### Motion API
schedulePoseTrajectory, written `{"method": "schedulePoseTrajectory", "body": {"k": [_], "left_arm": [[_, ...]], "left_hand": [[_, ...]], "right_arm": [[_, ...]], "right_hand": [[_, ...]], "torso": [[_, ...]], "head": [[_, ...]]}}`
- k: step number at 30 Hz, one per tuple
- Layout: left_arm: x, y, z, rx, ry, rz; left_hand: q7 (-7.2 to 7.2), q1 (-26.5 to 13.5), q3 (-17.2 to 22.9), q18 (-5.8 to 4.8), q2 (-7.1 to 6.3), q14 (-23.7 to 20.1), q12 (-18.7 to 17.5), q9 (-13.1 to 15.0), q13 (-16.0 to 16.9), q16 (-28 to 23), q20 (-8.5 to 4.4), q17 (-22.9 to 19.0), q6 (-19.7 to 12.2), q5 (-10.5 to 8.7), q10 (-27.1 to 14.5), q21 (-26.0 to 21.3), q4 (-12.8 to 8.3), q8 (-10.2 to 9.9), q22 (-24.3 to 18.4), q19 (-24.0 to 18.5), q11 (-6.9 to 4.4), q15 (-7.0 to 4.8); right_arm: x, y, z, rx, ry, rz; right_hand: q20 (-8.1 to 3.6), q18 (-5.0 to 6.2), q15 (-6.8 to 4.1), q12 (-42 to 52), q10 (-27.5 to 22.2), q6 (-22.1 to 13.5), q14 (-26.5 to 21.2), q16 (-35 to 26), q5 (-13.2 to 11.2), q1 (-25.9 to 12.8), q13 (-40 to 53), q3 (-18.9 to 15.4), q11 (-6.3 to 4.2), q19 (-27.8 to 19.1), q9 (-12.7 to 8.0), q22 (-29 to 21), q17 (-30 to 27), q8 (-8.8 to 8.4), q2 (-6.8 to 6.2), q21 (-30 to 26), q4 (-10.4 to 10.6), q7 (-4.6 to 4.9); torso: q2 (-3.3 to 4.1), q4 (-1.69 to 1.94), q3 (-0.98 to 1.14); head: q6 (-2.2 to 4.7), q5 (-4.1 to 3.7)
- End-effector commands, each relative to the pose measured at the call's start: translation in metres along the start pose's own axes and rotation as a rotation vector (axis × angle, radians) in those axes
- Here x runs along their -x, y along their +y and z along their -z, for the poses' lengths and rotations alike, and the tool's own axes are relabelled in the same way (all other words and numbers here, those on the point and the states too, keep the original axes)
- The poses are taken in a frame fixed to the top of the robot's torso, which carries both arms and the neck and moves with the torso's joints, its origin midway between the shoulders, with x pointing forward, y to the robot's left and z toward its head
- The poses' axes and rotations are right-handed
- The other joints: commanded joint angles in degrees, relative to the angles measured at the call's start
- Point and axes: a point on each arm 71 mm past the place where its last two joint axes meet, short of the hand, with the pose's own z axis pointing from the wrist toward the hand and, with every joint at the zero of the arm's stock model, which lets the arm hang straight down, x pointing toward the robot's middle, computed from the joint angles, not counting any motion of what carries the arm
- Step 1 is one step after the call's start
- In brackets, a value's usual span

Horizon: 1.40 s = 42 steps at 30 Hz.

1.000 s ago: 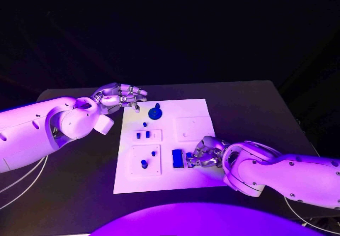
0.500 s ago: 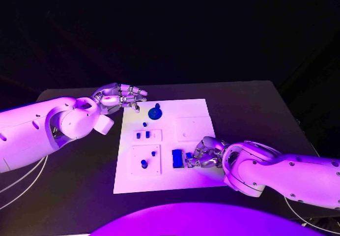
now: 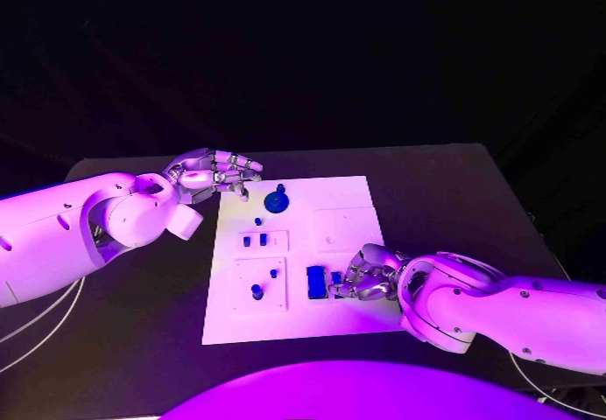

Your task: Assemble the parts on the task board

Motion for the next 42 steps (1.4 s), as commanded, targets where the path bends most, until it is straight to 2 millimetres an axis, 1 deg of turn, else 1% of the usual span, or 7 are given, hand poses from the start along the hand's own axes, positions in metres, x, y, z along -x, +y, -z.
{"method": "schedulePoseTrajectory", "body": {"k": [1, 5, 12, 19, 33, 37, 42], "left_arm": [[-0.002, -0.001, -0.001, -0.002, 0.022, 0.002], [-0.002, -0.001, -0.001, -0.002, 0.022, 0.002], [-0.002, -0.001, -0.001, -0.001, 0.021, 0.002], [-0.003, -0.001, -0.001, -0.001, 0.022, 0.002], [-0.003, -0.001, 0.0, -0.001, 0.021, 0.002], [-0.002, -0.001, 0.0, -0.002, 0.021, 0.002], [-0.002, -0.002, 0.0, -0.014, 0.012, 0.003]], "left_hand": [[1.1, -0.5, 0.1, 0.8, -0.02, -0.4, 0.1, -0.1, -0.1, -0.4, 0.09, -0.1, -0.3, 0.35, -0.4, -0.3, 0.2, 0.3, -0.1, -0.2, -0.12, 0.19], [1.11, -0.6, 0.1, 0.8, -0.01, -0.4, 0.1, -0.1, -0.1, -0.4, 0.1, -0.1, -0.4, 0.36, -0.5, -0.4, 0.2, 0.3, -0.1, -0.2, -0.11, 0.19], [1.11, -0.6, 0.1, 0.8, -0.01, -0.4, 0.1, -0.1, -0.1, -0.4, 0.1, -0.1, -0.4, 0.36, -0.5, -0.4, 0.2, 0.3, -0.1, -0.2, -0.11, 0.19], [1.1, -0.6, 0.2, 0.81, 0.03, -0.4, 0.2, -0.1, -0.1, -0.4, 0.11, -0.1, -0.4, 0.38, -0.5, -0.4, 0.3, 0.3, -0.1, -0.2, -0.12, 0.2], [1.09, -0.5, 0.2, 0.81, 0.04, -0.5, 0.2, -0.1, -0.1, -0.5, 0.11, -0.1, -0.4, 0.39, -0.5, -0.4, 0.3, 0.3, -0.1, -0.3, -0.12, 0.19], [1.09, -0.5, 0.2, 0.81, 0.04, -0.5, 0.2, -0.1, -0.1, -0.5, 0.11, -0.1, -0.4, 0.39, -0.5, -0.4, 0.3, 0.3, -0.1, -0.3, -0.12, 0.19], [1.09, -0.5, 0.2, 0.81, 0.04, -0.5, 0.2, -0.1, -0.1, -0.5, 0.11, -0.1, -0.4, 0.39, -0.5, -0.4, 0.3, 0.3, -0.1, -0.3, -0.12, 0.19]], "right_arm": [[-0.002, 0.003, 0.002, 0.025, 0.019, 0.022], [-0.001, 0.0, 0.002, 0.017, 0.024, 0.03], [0.0, -0.003, -0.001, 0.009, 0.037, 0.05], [0.002, -0.005, -0.005, 0.003, 0.028, 0.064], [0.004, -0.007, -0.007, 0.0, 0.017, 0.068], [0.009, -0.007, -0.005, 0.012, 0.012, 0.055], [0.024, -0.002, -0.002, 0.097, -0.015, 0.024]], "right_hand": [[-0.15, -0.32, -0.21, -0.2, 2.6, 0.5, 5.1, -0.1, -0.4, -0.6, 10.1, -0.4, -0.18, 2.4, 0.0, 11.6, 10.8, 0.25, 0.17, -0.1, 0.0, 0.05], [-0.17, -0.32, -0.24, -0.2, 2.6, 0.5, 5.1, -0.1, -0.3, -0.2, 10.1, -0.5, -0.23, 2.4, 0.0, 11.6, 10.7, 0.29, 0.4, -0.1, -0.2, -0.01], [-0.32, -0.31, -0.45, -0.3, 2.5, 0.1, 5.1, -0.1, 0.1, 7.0, 10.2, 0.7, -0.49, 2.3, -0.3, 11.6, 10.8, 0.26, 0.74, -0.1, -3.6, -0.27], [-0.37, -0.34, -0.49, -0.3, 2.6, 0.2, 5.1, -0.1, 0.1, 8.8, 10.2, 1.7, -0.53, 2.4, -0.4, 11.7, 10.9, 0.22, 0.86, 0.0, -4.4, -0.32], [-0.38, -0.33, -0.47, -0.3, 2.6, 0.2, 5.1, -0.1, 0.0, 8.7, 10.3, 1.8, -0.47, 2.4, -0.5, 11.7, 10.9, 0.2, 0.79, -0.1, -4.2, -0.21], [-0.31, -0.31, -0.35, -0.3, 2.6, 0.3, 5.1, -0.1, -0.1, 7.8, 10.3, 1.0, -0.33, 2.3, -0.6, 11.6, 10.8, 0.16, -0.48, -0.2, -3.6, -0.07], [-0.05, -0.05, -0.01, -1.8, 1.8, -0.3, 5.0, -0.4, -0.2, 5.7, 9.2, -2.5, 0.08, 1.9, -0.9, 11.2, 10.2, -0.11, -1.66, -1.8, -1.0, 0.41]], "torso": [[0.0, -0.01, 0.01], [-0.01, 0.0, 0.0], [0.03, 0.0, 0.0], [0.0, 0.03, -0.01], [-0.01, -0.03, -0.02], [-0.02, -0.11, -0.1], [-0.15, -0.08, -0.15]], "head": [[0.0, -0.06], [0.0, 0.0], [0.0, -0.02], [0.0, -0.09], [0.0, -0.01], [0.25, -0.07], [0.62, -0.21]]}}
